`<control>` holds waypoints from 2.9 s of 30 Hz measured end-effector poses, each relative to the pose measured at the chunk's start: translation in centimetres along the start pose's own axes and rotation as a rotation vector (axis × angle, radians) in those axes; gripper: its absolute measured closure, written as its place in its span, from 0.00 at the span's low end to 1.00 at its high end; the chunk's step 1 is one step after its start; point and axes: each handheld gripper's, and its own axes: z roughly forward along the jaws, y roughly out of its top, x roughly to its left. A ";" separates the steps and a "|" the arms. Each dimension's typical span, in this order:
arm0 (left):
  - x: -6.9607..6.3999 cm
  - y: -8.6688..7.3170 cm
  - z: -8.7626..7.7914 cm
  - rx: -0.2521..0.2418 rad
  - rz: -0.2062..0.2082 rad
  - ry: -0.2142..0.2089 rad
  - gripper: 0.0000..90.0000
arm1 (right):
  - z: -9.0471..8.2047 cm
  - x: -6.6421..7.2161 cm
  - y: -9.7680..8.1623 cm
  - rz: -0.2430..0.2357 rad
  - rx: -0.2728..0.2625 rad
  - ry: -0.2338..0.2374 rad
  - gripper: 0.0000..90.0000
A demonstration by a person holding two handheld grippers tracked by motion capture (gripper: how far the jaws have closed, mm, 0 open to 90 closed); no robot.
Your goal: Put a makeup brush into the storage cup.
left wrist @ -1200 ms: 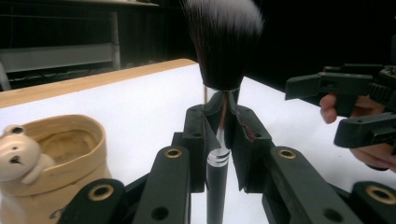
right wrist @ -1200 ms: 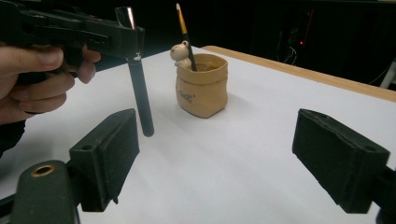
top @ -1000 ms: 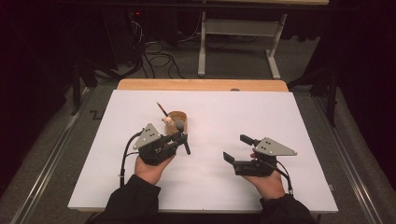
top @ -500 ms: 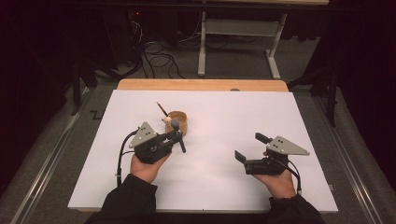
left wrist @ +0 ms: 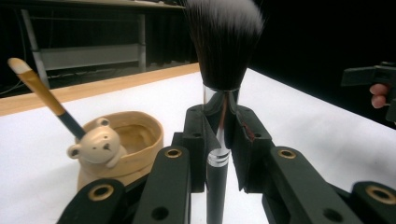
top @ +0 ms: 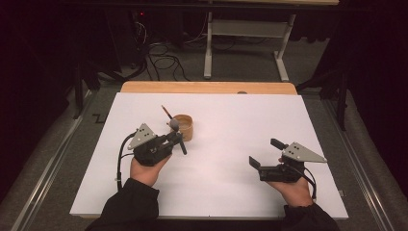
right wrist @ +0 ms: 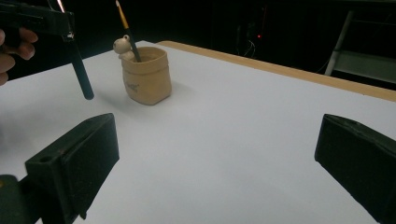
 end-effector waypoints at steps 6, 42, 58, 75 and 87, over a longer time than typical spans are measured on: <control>0.7 0.1 -0.5 -0.019 -0.016 0.025 0.85 | -0.5 -0.3 -0.3 -0.007 0.008 -0.011 0.00; 3.0 5.0 1.4 -0.041 -0.038 0.078 0.85 | -1.6 -0.6 -1.8 -0.011 0.049 -0.017 0.00; 4.2 5.5 3.1 -0.027 -0.047 0.109 0.85 | -1.4 -0.5 -1.9 -0.013 0.055 -0.012 0.00; 4.6 6.0 4.6 -0.013 -0.033 0.136 0.85 | -1.3 -0.7 -2.0 -0.008 0.060 -0.014 0.01; 4.8 5.3 5.6 0.021 -0.026 0.152 0.85 | -1.2 -0.7 -2.1 -0.004 0.065 -0.011 0.02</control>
